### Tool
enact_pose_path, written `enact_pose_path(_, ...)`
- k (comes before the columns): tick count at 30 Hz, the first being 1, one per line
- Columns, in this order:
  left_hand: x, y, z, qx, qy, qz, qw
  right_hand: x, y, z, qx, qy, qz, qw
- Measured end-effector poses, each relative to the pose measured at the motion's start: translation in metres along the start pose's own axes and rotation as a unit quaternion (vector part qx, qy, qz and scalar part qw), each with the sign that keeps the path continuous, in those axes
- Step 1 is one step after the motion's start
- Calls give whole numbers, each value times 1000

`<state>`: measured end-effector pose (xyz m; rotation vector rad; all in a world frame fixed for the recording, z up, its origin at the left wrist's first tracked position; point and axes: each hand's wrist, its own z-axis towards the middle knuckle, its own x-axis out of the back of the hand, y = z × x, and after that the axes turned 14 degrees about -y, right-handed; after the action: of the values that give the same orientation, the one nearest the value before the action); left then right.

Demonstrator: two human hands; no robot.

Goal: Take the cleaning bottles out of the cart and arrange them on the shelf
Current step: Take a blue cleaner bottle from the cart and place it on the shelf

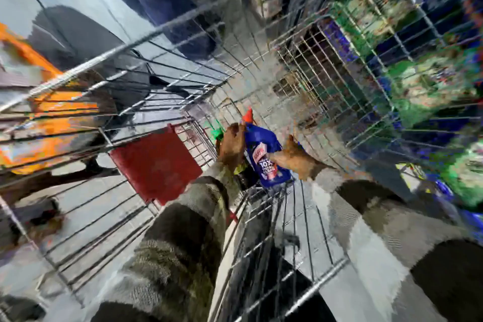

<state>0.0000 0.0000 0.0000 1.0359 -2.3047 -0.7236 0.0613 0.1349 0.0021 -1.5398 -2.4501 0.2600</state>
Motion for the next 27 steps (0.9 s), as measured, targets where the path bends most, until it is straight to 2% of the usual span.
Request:
enact_pose_path(2,-4,2,15,42,24,33,998,-4,-6,13,-23,17,-9,1000)
enact_pose_path(6,-12,-17,45,89,14,97,991,-13,-4,24,-59,39,-43,997)
enact_pose_path(10,-10,6,47,134,-17,84,987,-12,-5,27,-72,42,-24,996)
enact_pose_path(14,-16,18,40,121,-81,32,989,-5,0,28,-73,26,37,996)
enact_pose_path(18,-17,38,17,75,-90,4,993,10,-5,12,-56,3,72,996)
enact_pose_path(21,-7,31,18,36,-91,-52,994,28,-16,-15,-13,-37,69,997)
enact_pose_path(23,6,23,28,22,-71,-58,996,42,-26,-46,49,-32,74,996)
enact_pose_path(27,39,114,-30,-7,-21,-71,997,66,-42,-133,183,-21,171,968)
